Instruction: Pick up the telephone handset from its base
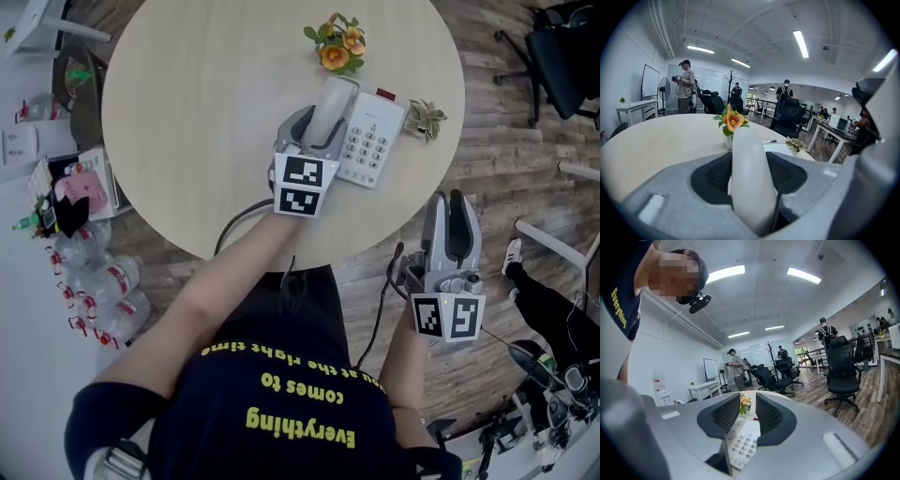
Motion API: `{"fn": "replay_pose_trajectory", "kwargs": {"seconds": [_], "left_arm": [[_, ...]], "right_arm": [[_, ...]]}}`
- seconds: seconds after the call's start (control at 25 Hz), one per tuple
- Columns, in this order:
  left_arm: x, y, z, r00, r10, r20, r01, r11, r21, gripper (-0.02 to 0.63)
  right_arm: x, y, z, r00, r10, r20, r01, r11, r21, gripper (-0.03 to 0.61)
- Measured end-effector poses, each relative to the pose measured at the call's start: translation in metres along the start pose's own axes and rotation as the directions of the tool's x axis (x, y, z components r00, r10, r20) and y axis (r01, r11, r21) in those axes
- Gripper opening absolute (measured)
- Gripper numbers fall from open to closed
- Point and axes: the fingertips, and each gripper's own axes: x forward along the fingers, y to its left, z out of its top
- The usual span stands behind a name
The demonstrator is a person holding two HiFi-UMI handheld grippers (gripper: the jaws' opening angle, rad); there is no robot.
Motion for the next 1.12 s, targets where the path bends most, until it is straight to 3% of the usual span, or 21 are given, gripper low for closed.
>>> {"fn": "replay_pose_trajectory", "kwargs": {"seconds": [0.36,0.56,0.84,1.12], "left_arm": [[-0.048,0.014,0.041,0.994,-0.021,0.110,0.022,1.000,-0.002,0.225],[-0.090,0.017,0.073,0.977,-0.057,0.204,0.063,0.998,-0.018,0.225],[-0.156,0.028,0.109,0.943,-0.042,0.329,0.037,0.999,0.021,0.225],[-0.220,0.042,0.142,0.886,-0.024,0.463,-0.008,0.998,0.066,0.225]], "right_arm": [[-0.004,0.026,0.028,0.998,0.019,0.053,-0.017,0.998,-0.052,0.012],[-0.007,0.045,0.045,0.995,0.045,0.084,-0.039,0.997,-0.072,0.012],[-0.012,0.077,0.071,0.987,0.098,0.126,-0.083,0.989,-0.119,0.012],[-0.013,0.111,0.093,0.975,0.155,0.160,-0.127,0.976,-0.174,0.012]]}}
